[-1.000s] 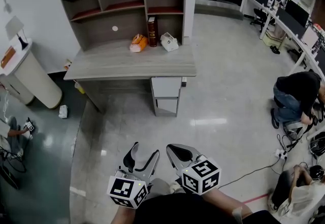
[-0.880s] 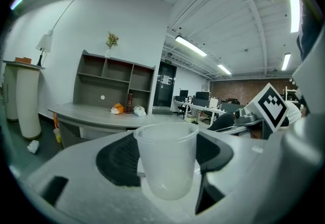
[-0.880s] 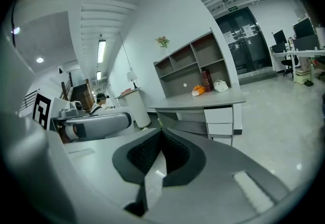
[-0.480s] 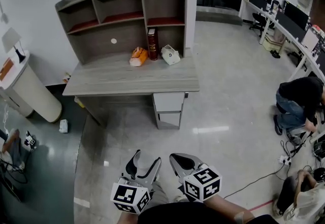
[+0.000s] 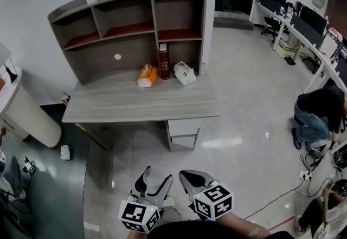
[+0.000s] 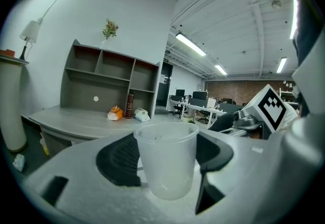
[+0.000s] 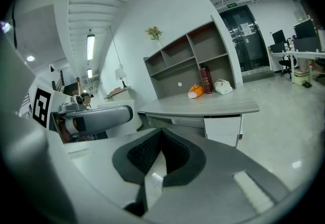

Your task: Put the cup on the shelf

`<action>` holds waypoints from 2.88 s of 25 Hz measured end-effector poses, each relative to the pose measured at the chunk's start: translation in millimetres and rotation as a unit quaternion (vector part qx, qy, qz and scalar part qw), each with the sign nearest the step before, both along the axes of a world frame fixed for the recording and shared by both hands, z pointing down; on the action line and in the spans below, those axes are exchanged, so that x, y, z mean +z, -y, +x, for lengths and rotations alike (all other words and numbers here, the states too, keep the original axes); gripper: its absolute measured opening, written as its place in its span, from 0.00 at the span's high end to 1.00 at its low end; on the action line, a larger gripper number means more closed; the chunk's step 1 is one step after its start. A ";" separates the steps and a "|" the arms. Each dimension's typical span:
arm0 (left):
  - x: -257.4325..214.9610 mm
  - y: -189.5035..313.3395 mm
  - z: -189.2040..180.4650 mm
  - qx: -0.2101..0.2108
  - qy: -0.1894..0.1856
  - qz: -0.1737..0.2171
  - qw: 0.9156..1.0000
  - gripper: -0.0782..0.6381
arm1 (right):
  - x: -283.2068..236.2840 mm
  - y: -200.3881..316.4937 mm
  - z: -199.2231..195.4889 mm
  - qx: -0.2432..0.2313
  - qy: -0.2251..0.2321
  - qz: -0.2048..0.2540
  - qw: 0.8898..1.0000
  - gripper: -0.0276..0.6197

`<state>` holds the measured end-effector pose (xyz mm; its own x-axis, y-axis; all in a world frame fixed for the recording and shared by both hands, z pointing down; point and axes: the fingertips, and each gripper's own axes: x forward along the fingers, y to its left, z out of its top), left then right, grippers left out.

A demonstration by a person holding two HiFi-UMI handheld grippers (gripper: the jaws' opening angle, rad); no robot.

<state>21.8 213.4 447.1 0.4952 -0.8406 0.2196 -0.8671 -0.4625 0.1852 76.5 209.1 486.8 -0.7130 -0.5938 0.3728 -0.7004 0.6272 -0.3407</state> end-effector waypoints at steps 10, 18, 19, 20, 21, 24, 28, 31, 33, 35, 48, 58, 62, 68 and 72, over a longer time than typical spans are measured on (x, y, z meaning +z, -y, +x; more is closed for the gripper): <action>0.9 68.8 -58.5 0.012 -0.005 -0.006 1.000 0.49 | -0.2 70.6 -58.0 0.009 0.001 -0.010 1.000 0.96; 1.9 108.7 -108.6 0.020 -0.001 -0.004 1.000 0.49 | -0.9 113.1 -106.7 0.010 -0.003 -0.005 1.000 0.96; 2.7 113.9 -112.3 0.022 0.000 -0.003 1.000 0.49 | -1.4 117.9 -109.3 0.010 -0.007 -0.004 1.000 0.96; 3.4 118.9 -114.9 0.024 0.002 -0.004 1.000 0.49 | -2.4 122.5 -110.9 0.011 -0.010 -0.003 1.000 0.96; 3.7 122.9 -116.8 0.025 0.002 -0.005 1.000 0.49 | -3.7 126.3 -111.7 0.011 -0.012 -0.003 1.000 0.96; 2.6 132.6 -120.1 0.027 0.000 -0.007 1.000 0.49 | -9.6 137.3 -111.1 0.013 -0.016 -0.001 1.000 0.96; -2.4 153.7 -124.4 0.017 -0.003 -0.003 1.000 0.49 | -19.7 165.0 -113.5 0.007 -0.010 0.013 1.000 0.96; -5.5 172.3 -126.8 0.011 0.003 0.005 1.000 0.49 | -22.2 186.5 -119.9 -0.005 -0.002 0.018 1.000 0.96; -7.7 186.9 -128.7 0.003 0.005 0.009 1.000 0.49 | -23.3 201.0 -124.9 -0.019 0.000 0.019 1.000 0.96; -11.7 201.2 -128.1 -0.004 0.006 0.010 1.000 0.49 | -26.0 215.5 -127.8 -0.033 -0.001 0.019 0.999 0.96; -34.7 286.2 -121.6 -0.028 0.027 0.010 0.999 0.49 | -49.4 303.2 -131.5 -0.078 0.012 0.027 0.996 0.96; -50.3 338.2 -113.1 -0.027 0.043 0.021 0.999 0.49 | -56.4 348.9 -123.0 -0.095 0.011 0.029 0.995 0.96; -58.3 357.8 -108.6 -0.021 0.039 0.029 0.999 0.49 | -60.3 364.7 -120.6 -0.100 0.007 0.035 0.994 0.96; -71.6 375.9 -107.7 -0.009 0.046 0.033 0.998 0.49 | -65.5 382.7 -125.3 -0.103 0.006 0.039 0.994 0.96; -82.4 385.3 -115.2 -0.004 0.035 0.030 0.999 0.49 | -71.4 390.7 -139.2 -0.119 0.005 0.045 0.992 0.96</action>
